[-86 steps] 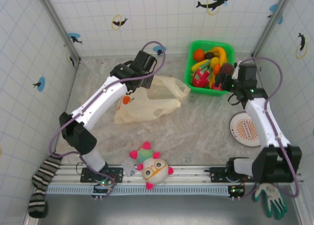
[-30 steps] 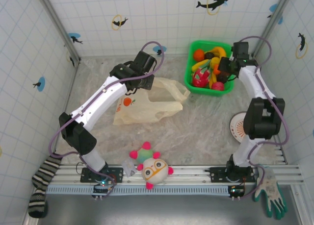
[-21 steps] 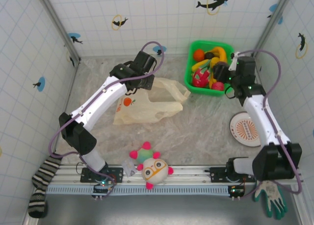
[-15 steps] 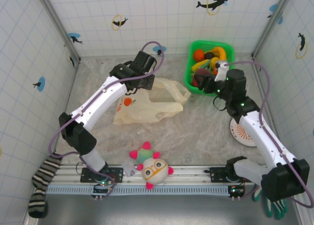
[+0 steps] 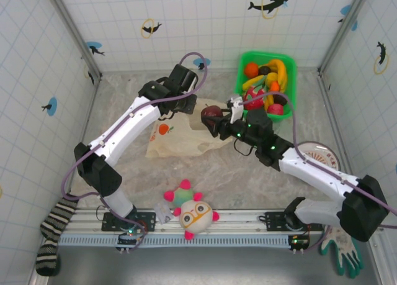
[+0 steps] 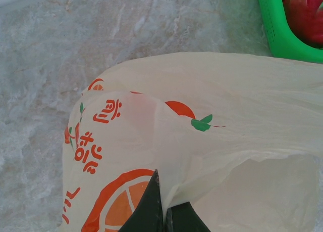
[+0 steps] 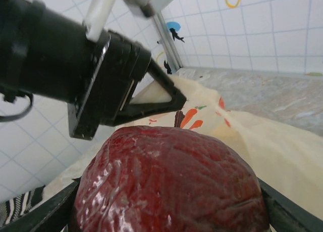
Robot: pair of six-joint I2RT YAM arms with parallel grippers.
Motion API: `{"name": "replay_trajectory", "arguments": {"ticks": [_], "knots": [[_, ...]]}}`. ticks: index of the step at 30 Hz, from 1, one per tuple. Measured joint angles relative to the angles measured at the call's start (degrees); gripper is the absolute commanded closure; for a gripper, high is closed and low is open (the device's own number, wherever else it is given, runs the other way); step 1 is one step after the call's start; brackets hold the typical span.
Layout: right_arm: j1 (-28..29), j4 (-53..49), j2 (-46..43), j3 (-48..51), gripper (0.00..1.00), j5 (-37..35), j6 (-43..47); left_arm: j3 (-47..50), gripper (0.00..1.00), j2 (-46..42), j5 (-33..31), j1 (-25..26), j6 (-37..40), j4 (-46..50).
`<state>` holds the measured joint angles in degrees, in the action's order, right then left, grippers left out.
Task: Place the fake fruits into the plastic bag and tie a complex knot
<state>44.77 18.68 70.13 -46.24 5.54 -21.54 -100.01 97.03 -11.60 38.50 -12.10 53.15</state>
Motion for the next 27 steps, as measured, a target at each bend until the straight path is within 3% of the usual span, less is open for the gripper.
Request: {"name": "replay_trajectory", "arguments": {"ticks": [15,27], "knots": [[4.04,14.86,14.40,3.43,0.33,-8.83,3.37,0.00,1.00,-1.81,3.76,0.00,-0.85,-0.02],[2.71,19.23,18.43,3.89,0.33,-3.34,5.57,3.89,1.00,-4.83,6.60,0.00,-1.75,-2.95]]}}
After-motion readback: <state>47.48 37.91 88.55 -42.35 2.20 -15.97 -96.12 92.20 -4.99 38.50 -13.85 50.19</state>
